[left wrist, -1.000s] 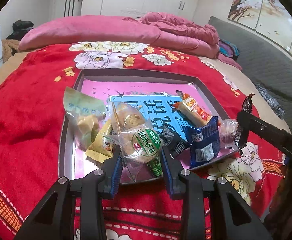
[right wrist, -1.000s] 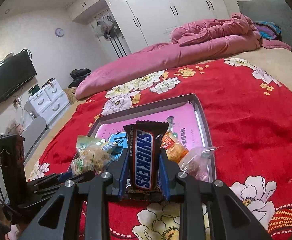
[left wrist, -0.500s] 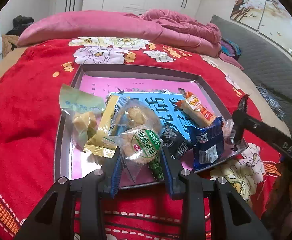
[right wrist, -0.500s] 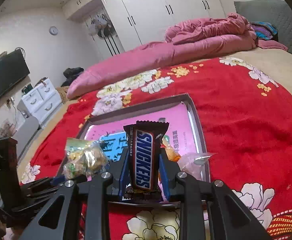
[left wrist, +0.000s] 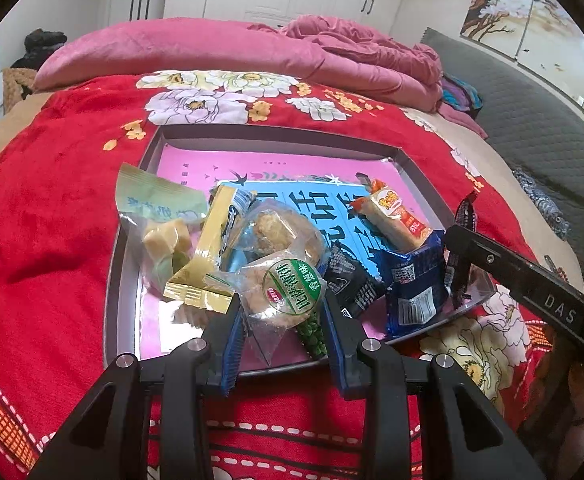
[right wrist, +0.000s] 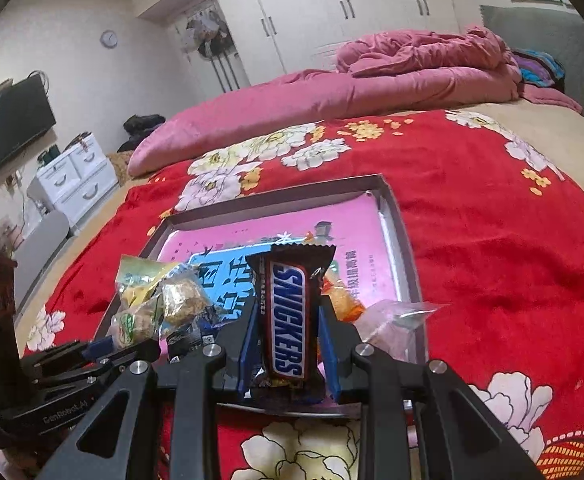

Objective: Organize snacks
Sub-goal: 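Carry the round cookie over the tray with the left tool while the right carries the Snickers bar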

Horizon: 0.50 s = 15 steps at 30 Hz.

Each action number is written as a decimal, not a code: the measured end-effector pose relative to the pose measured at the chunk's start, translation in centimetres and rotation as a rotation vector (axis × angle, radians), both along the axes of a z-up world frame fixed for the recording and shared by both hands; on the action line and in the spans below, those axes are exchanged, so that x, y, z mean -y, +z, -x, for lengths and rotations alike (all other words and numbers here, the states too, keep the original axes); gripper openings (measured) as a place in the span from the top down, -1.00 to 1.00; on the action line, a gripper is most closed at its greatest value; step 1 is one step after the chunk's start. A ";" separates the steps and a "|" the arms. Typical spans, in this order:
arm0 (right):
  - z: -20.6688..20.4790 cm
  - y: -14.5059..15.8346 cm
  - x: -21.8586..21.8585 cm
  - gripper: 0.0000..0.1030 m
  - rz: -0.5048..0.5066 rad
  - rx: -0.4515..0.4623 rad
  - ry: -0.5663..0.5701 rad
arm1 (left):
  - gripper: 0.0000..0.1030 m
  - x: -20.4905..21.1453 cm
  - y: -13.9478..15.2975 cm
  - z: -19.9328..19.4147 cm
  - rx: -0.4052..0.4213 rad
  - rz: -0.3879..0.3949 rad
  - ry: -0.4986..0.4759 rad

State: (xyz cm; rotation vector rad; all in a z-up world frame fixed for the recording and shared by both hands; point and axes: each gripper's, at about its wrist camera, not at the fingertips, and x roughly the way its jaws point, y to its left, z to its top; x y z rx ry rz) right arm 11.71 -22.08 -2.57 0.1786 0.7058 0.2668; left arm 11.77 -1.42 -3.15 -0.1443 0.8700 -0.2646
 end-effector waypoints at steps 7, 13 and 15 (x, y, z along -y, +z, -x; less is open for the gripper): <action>-0.3 -0.5 -0.3 0.43 0.018 -0.021 0.001 | 0.27 -0.3 -0.1 -0.1 -0.006 0.007 0.008; -0.2 -0.6 0.4 0.43 0.025 -0.025 -0.038 | 0.26 -0.4 -0.2 -0.2 -0.013 0.019 0.015; -0.2 -0.6 0.6 0.43 0.031 -0.024 -0.050 | 0.26 -0.4 -0.2 -0.2 -0.015 0.021 0.015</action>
